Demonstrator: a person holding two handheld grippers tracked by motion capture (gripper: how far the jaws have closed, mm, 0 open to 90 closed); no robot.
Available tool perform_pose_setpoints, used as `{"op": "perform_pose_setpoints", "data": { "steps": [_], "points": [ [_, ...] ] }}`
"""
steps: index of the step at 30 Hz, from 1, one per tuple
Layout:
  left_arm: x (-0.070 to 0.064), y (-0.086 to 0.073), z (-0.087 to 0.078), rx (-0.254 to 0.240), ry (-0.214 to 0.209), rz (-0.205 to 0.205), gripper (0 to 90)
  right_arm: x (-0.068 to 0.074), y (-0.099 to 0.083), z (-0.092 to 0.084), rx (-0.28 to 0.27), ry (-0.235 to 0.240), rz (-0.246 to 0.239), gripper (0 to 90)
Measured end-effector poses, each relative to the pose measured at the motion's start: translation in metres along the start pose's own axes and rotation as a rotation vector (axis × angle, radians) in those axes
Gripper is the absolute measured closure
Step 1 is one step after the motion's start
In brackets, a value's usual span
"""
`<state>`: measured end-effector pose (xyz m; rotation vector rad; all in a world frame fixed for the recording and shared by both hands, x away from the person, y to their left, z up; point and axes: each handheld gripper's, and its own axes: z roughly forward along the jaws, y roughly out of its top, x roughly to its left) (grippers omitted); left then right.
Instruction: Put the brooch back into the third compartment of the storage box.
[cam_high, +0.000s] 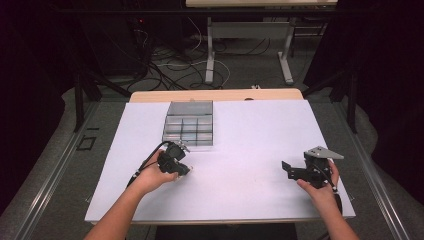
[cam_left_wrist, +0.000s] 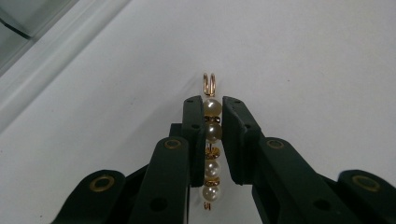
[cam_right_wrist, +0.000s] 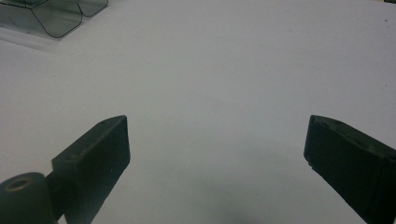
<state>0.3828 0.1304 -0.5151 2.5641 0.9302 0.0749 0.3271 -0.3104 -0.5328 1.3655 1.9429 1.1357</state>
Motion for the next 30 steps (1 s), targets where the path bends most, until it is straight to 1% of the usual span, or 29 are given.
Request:
{"op": "perform_pose_setpoints", "data": {
  "steps": [3,6,7,15,18,27,30],
  "points": [
    [0.000,0.001,-0.001,0.012,-0.006,-0.003,80.3,0.000,0.000,0.000,0.000,0.000,-0.001,6.7],
    [-0.001,0.001,-0.001,0.007,-0.005,-0.005,80.3,0.000,0.000,0.000,0.000,0.000,-0.001,6.7],
    [-0.001,0.001,-0.002,0.006,-0.002,0.004,80.3,0.000,0.000,0.000,0.000,0.000,-0.001,6.7],
    [-0.003,0.002,-0.006,-0.050,0.009,0.005,80.3,0.000,0.000,0.000,0.000,0.000,-0.001,6.7],
    [-0.004,0.003,-0.009,-0.071,0.017,-0.001,80.3,0.000,0.000,0.000,-0.001,0.001,0.000,6.7],
    [-0.003,0.009,-0.016,-0.139,0.008,-0.013,80.3,0.000,0.000,0.000,0.000,0.002,0.005,6.7],
    [-0.003,0.011,-0.019,-0.161,0.018,-0.010,80.3,0.000,0.000,0.000,-0.002,0.005,0.014,6.7]
  ]
}}
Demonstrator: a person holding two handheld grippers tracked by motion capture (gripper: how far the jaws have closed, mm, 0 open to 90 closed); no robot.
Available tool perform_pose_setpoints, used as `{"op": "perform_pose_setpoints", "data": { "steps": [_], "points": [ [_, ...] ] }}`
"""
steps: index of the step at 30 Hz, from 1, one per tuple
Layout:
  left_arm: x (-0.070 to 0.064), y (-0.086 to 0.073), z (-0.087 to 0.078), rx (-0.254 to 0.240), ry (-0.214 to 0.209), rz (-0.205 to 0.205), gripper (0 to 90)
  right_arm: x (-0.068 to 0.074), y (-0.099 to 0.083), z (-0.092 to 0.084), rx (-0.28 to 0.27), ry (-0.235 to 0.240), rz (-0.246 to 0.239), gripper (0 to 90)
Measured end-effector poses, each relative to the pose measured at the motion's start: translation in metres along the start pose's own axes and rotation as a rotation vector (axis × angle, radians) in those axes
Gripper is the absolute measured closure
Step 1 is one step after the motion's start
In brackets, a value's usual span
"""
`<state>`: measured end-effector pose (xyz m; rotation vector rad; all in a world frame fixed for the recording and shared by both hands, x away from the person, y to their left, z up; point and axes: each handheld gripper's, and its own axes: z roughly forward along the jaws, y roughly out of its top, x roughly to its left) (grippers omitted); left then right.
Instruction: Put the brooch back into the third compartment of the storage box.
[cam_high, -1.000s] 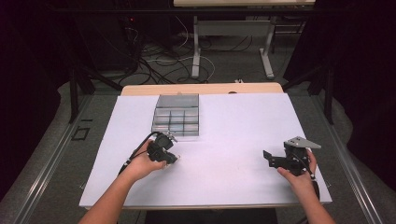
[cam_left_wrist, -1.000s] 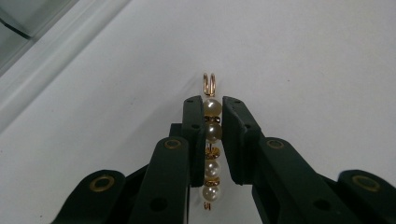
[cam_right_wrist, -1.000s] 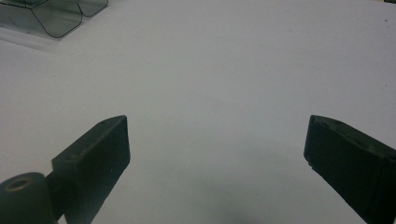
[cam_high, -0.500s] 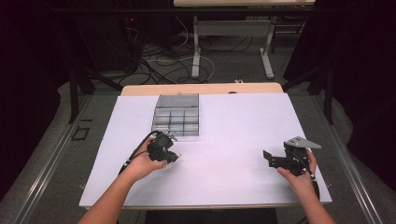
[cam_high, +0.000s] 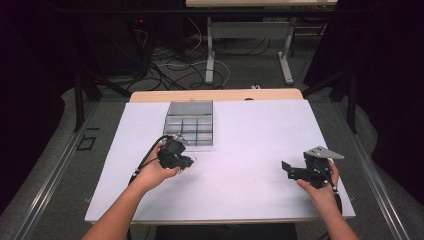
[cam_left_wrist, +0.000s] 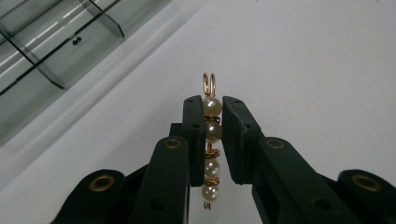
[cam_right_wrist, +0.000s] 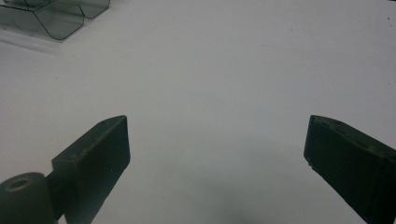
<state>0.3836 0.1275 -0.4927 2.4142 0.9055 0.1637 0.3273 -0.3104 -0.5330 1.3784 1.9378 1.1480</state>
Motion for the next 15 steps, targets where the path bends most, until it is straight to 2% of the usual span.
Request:
{"op": "perform_pose_setpoints", "data": {
  "steps": [15],
  "points": [
    [0.000,0.014,-0.015,-0.071,0.038,-0.001,80.4,-0.001,0.000,-0.001,-0.004,0.007,0.017,6.7]
  ]
}}
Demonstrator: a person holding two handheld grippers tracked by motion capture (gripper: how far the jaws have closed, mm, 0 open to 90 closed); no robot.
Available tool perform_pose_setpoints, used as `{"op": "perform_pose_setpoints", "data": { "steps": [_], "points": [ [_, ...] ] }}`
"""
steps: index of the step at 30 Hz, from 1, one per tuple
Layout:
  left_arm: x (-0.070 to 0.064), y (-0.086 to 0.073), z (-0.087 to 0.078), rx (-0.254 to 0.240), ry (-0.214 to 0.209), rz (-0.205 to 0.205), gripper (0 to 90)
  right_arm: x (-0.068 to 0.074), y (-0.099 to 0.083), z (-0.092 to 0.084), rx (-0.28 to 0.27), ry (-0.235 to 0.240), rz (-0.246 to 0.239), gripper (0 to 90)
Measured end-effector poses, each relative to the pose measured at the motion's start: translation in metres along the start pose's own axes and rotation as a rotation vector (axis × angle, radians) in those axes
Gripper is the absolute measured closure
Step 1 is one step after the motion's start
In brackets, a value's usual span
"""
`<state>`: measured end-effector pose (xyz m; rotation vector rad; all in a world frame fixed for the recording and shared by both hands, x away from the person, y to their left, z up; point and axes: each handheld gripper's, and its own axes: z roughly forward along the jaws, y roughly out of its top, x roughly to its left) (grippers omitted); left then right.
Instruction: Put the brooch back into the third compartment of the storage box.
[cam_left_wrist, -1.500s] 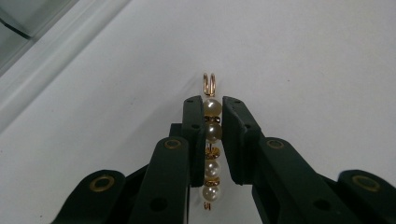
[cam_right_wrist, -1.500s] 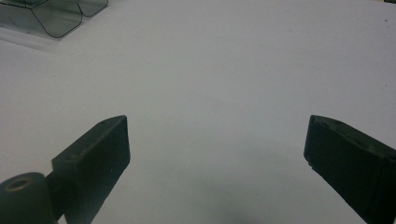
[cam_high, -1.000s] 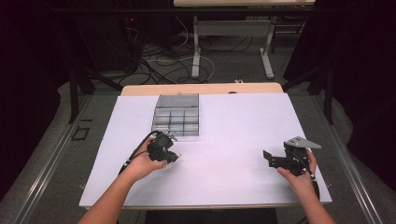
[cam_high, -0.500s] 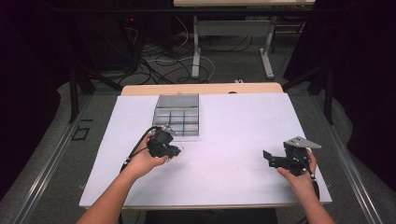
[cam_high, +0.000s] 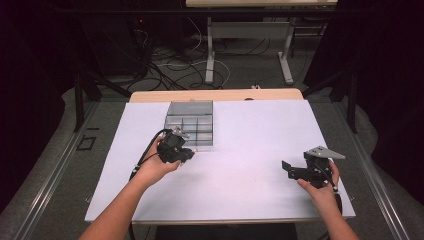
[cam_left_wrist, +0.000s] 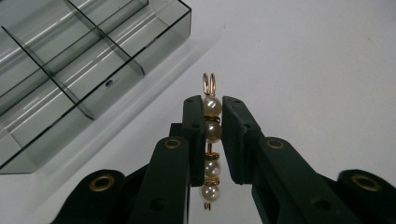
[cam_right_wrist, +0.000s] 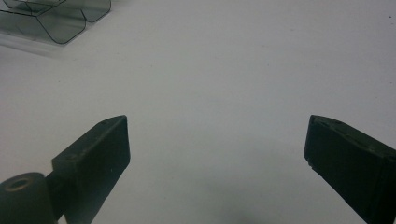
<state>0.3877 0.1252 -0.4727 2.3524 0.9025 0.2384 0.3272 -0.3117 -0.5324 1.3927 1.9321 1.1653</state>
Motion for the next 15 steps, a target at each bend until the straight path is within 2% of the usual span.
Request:
{"op": "perform_pose_setpoints", "data": {
  "steps": [3,15],
  "points": [
    [-0.001,0.003,-0.002,-0.020,0.008,-0.011,80.4,-0.001,0.000,0.000,-0.001,0.000,0.002,6.7],
    [0.002,0.019,-0.012,-0.056,0.031,-0.016,80.4,-0.001,0.000,-0.001,-0.004,-0.001,-0.009,6.7]
  ]
}}
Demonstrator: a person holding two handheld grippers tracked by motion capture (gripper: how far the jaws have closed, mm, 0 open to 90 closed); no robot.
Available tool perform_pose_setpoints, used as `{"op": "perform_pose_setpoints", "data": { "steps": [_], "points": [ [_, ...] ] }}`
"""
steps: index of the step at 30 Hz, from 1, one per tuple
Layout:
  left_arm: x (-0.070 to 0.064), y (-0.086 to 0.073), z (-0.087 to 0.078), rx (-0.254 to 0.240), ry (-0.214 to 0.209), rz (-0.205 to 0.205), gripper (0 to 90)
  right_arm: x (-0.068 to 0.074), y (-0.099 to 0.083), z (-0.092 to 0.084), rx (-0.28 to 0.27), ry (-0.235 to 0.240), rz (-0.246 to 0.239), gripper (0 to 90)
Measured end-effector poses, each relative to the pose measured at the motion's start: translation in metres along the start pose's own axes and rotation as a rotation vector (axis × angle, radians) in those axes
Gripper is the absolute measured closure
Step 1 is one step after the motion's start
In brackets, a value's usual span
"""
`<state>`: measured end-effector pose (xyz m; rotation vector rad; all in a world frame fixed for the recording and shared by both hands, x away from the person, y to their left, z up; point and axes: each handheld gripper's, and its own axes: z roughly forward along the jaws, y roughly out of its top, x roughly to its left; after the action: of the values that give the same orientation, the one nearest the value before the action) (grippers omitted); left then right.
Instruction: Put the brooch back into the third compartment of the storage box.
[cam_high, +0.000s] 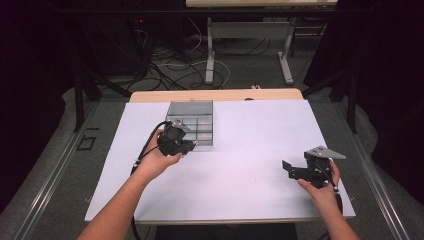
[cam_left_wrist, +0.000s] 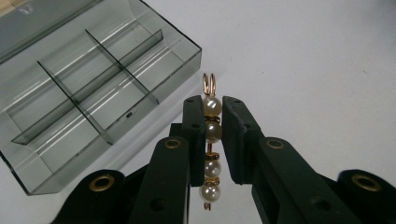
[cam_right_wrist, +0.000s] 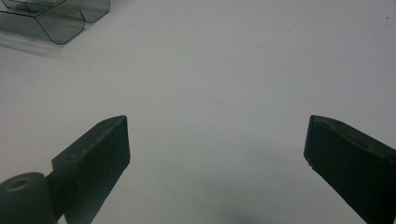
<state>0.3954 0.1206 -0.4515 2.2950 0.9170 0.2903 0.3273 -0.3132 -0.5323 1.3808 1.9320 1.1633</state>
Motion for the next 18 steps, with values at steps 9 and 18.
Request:
{"op": "perform_pose_setpoints", "data": {
  "steps": [9,18],
  "points": [
    [0.003,0.013,-0.005,-0.024,-0.001,0.005,80.4,0.000,0.000,0.000,-0.002,-0.001,-0.002,6.8],
    [0.008,0.025,-0.007,-0.036,0.000,-0.005,80.4,0.001,0.000,0.000,0.003,0.000,0.006,6.8]
  ]
}}
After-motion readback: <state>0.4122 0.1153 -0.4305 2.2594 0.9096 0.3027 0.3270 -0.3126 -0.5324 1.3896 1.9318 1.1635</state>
